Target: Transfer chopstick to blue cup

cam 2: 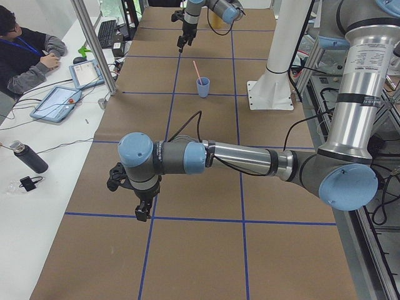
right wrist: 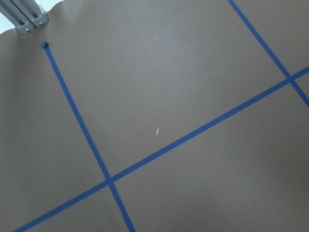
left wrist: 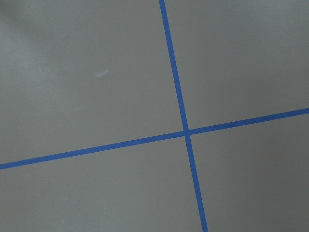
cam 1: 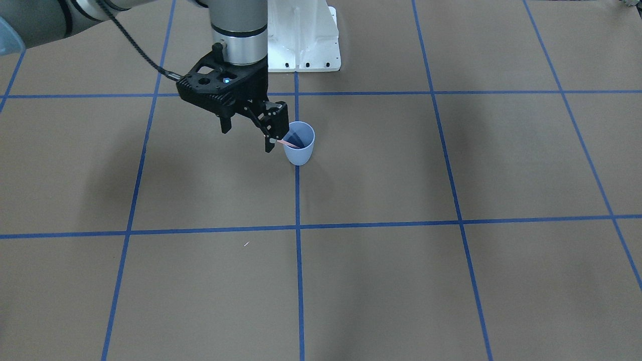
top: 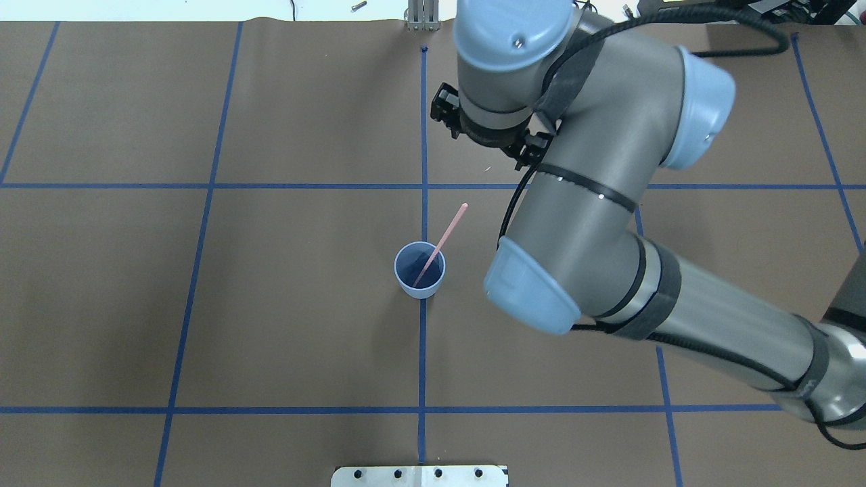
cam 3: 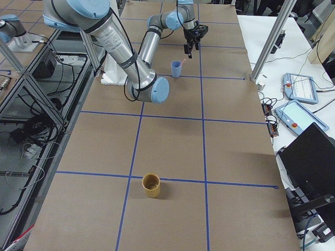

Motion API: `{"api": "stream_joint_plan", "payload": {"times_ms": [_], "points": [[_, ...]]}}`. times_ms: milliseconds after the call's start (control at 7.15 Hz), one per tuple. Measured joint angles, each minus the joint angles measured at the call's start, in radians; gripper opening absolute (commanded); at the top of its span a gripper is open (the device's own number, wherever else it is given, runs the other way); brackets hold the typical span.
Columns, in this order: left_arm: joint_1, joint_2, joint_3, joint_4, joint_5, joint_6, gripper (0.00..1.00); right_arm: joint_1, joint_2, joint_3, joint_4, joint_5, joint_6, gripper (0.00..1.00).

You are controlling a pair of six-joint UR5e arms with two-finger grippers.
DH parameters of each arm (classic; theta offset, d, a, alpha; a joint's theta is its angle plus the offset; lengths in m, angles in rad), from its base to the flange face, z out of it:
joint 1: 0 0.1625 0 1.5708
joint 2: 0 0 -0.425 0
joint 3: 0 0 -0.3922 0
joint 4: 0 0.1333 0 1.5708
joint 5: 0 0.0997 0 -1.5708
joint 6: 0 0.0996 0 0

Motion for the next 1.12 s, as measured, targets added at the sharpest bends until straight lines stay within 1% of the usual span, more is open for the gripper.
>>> {"api": "stream_joint_plan", "payload": {"times_ms": [280,420,699,839,979,1119], "points": [[0.000,-0.001,-0.010,0.066,-0.001,0.004,0.99,0.219,-0.081,-0.007,0.002,0.188,-0.342,1.00],[-0.001,0.005,-0.016,0.079,-0.001,0.009,0.99,0.319,-0.143,-0.014,0.003,0.254,-0.531,1.00],[-0.001,0.035,-0.031,0.072,-0.001,0.010,0.99,0.477,-0.276,-0.032,0.003,0.351,-0.868,1.00],[0.000,0.055,-0.043,0.067,-0.002,0.007,0.99,0.534,-0.347,-0.037,0.009,0.384,-1.004,1.00],[0.000,0.071,-0.047,0.061,-0.002,0.006,0.99,0.578,-0.440,-0.039,0.049,0.411,-1.123,1.00],[-0.001,0.080,-0.047,0.059,-0.002,0.002,0.99,0.616,-0.561,-0.039,0.140,0.434,-1.205,1.00]]}}
